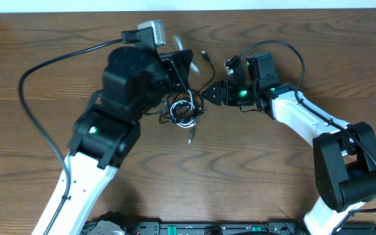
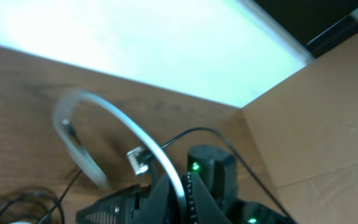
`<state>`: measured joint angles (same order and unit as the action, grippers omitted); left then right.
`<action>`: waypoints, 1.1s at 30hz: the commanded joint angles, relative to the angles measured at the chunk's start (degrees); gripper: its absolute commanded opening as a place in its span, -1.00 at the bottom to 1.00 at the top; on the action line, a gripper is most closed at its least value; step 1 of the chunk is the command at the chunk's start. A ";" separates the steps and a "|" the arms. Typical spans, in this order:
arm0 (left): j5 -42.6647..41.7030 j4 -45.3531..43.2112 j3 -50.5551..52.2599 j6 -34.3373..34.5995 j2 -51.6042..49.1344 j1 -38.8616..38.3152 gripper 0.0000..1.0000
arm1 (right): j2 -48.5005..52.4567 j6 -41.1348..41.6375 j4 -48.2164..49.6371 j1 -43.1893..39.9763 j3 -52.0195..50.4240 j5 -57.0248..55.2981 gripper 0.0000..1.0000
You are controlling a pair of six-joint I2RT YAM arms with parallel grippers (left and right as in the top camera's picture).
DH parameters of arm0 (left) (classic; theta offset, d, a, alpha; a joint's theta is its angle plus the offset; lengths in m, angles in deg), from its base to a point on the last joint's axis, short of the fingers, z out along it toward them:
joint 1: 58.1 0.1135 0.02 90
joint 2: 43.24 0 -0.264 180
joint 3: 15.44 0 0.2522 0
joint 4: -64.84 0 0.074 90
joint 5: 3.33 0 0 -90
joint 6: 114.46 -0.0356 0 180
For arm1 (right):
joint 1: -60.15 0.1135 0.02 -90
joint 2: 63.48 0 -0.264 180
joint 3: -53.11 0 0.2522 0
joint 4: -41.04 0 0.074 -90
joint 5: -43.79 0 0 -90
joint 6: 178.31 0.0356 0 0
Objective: Untangle cables
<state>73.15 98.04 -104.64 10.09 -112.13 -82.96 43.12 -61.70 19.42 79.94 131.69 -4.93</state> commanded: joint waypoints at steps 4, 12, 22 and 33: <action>-0.85 -3.50 -0.28 2.27 3.39 2.75 -0.85 | -0.20 -10.80 1.86 0.42 0.76 10.32 0.51; -0.85 -5.64 -0.28 3.28 3.76 3.32 -0.85 | -0.20 -19.04 -1.25 3.56 0.74 12.22 0.54; -0.83 -5.68 -0.28 3.28 4.76 3.34 -0.85 | -0.20 -31.69 -5.01 5.81 0.63 12.11 0.41; -0.79 -4.98 -0.28 3.17 4.74 3.34 -0.85 | -0.66 -12.92 5.07 9.99 0.66 -3.43 -0.98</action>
<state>73.00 92.95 -104.64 13.08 -108.28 -79.95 43.12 -83.34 24.32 90.19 131.75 -3.47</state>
